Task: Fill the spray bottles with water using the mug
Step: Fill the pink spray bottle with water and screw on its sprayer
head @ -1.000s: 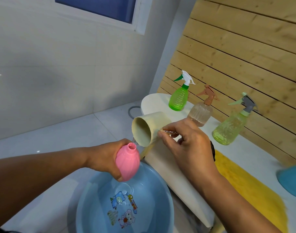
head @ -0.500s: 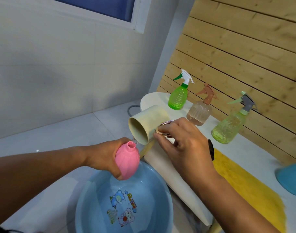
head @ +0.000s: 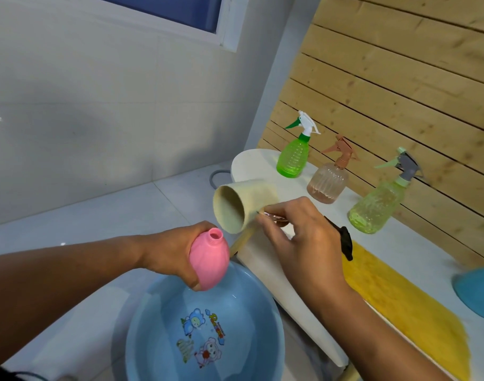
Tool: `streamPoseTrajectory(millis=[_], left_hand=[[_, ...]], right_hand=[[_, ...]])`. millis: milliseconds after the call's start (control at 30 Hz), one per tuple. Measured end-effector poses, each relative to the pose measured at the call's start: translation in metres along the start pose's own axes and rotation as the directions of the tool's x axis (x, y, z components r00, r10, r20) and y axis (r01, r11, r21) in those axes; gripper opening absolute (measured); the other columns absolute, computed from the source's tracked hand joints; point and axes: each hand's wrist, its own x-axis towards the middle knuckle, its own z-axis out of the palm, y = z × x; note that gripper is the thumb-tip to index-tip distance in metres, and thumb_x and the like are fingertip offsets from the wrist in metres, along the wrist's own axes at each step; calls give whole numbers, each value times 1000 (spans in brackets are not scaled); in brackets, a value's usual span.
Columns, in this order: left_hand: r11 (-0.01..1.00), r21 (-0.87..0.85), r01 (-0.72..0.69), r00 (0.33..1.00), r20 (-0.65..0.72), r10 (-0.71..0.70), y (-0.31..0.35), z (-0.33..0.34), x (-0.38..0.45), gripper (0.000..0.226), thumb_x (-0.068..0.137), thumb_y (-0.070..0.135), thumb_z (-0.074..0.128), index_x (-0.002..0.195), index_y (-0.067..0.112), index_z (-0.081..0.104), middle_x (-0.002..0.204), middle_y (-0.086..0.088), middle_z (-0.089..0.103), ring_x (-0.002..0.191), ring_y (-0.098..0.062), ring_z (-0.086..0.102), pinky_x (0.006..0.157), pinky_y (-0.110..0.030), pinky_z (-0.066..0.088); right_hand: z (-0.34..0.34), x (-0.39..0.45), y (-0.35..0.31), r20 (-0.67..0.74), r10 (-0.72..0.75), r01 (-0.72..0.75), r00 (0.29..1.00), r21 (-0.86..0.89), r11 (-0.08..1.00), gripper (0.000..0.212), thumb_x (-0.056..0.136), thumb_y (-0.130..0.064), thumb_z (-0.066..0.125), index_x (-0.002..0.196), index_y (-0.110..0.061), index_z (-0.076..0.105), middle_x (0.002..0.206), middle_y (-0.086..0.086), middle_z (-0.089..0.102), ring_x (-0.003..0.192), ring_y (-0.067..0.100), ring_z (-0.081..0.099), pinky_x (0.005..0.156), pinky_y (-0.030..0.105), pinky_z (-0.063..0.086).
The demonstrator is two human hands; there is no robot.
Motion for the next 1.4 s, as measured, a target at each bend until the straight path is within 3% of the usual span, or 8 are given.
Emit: streamPoseTrajectory(millis=[133,300,600,833,967,1100,1267,1400], left_hand=[[1000,5,9,1000,19,-9,-5,1,-4,93,59,25,101,129,48,44,121,21,59,113,-4,62,81,-21,58],[1000,2,19,998,55,-19,-14,-1,-15,91,57,26,101,125,51,45,119,22,59,112,-2,62,81,-22,58],[1000,-16,11,1000,-4,-11,-32,-10,-21,95,56,27,102,131,45,47,126,20,60,120,-7,61,93,-38,60],[999,2,38,999,-33,-38,-47,-13,-18,94,55,27,102,132,43,50,126,20,61,119,-4,61,98,-38,57],[999,-23,46,998,-31,-47,-58,-16,-18,93,56,31,102,131,44,50,128,17,62,122,-9,61,98,-44,57],[999,-13,43,998,-40,-44,-64,-16,-15,93,57,35,102,132,42,49,129,17,60,123,-8,60,98,-43,57],[998,-36,50,998,-22,-50,-66,-13,-14,91,58,31,102,131,45,49,128,18,60,123,-9,60,97,-42,58],[999,-32,42,999,-24,-43,-63,-15,-16,92,59,30,101,133,43,49,129,17,60,123,-10,60,96,-44,59]], right_hand=[[23,-3,18,124,311,-308,942,-43,950,18,93,-47,63,93,-29,66,92,-13,64,84,7,61,72,34,51],[68,-13,49,261,564,-572,784,-50,819,28,89,-51,62,79,-25,64,75,-10,68,75,14,63,70,36,53],[170,-85,124,582,684,-706,441,-245,664,18,83,-26,63,69,-14,62,72,-1,67,71,19,63,64,29,48],[205,-142,148,609,650,-569,455,-362,738,20,82,-14,59,64,-22,54,66,-8,54,72,15,56,59,30,39],[218,-148,146,648,594,-380,476,-458,804,21,92,-20,53,99,-22,73,102,-2,70,97,19,68,80,32,50],[243,-152,130,726,489,-131,483,-492,861,28,103,-25,43,122,-21,64,127,4,59,115,25,64,93,35,49],[264,-155,107,734,481,-281,479,-391,877,25,99,-30,53,110,-18,72,115,5,67,107,25,66,88,31,49],[262,-150,93,685,564,-591,462,-237,771,17,91,-33,65,96,-22,78,97,-2,75,92,15,69,82,29,51]])
